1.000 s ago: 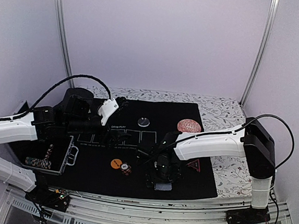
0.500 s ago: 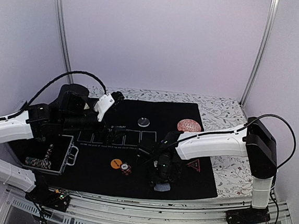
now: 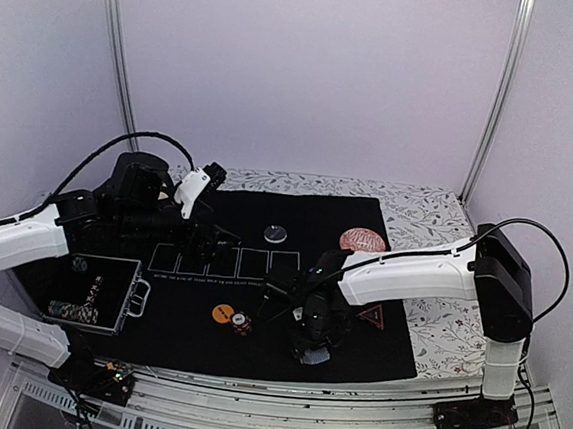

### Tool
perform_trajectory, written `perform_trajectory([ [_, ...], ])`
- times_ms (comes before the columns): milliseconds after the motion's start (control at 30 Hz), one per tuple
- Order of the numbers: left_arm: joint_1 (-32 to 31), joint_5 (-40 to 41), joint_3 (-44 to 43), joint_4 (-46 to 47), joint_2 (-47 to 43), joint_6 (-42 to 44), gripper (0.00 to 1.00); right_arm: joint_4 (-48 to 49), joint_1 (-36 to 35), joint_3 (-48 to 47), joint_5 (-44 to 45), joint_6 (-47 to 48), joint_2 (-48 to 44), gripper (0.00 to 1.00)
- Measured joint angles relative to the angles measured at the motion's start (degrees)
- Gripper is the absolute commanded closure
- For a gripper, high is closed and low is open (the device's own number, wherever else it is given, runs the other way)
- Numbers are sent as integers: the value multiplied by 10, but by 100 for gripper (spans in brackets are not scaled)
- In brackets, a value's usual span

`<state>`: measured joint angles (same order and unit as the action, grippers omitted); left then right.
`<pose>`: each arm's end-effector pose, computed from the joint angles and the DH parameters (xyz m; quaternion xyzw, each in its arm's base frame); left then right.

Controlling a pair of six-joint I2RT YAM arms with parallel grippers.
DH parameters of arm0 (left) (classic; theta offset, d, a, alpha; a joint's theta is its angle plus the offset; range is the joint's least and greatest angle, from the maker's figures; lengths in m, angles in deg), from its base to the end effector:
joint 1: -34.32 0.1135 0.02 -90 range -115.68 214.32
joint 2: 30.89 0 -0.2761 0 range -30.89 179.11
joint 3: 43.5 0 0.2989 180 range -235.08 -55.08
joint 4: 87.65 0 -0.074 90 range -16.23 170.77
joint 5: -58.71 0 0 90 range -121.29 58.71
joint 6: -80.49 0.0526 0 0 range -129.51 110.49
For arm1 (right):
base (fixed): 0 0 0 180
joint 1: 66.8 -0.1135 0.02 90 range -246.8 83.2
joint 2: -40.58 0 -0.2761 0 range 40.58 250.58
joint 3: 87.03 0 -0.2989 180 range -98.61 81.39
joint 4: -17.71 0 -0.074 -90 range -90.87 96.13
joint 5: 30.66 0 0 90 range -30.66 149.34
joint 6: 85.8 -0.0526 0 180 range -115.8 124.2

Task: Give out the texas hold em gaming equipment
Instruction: Pick up the face-down deck piles from the poker table mat, then place the face-down deck piles on the poker table mat.

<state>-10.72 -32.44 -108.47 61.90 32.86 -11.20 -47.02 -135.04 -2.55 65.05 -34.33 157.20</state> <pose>0.2163 -0.2181 0.3057 0.3233 0.7997 -0.2085 0.4609 0.1649 0.3991 0.1267 -0.2541 0.9652 -0.0005 0.0616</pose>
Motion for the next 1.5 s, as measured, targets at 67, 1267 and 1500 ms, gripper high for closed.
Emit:
perform_trajectory([
  [67,23,-20,0,-3,13,-22,2,0,0,0,5,21,-1,47],
  [1267,116,-191,42,15,19,-40,2,36,-1,-31,-15,555,16,45],
  [1500,117,-177,42,12,-4,-24,2,44,-6,-34,3,572,30,1],
])
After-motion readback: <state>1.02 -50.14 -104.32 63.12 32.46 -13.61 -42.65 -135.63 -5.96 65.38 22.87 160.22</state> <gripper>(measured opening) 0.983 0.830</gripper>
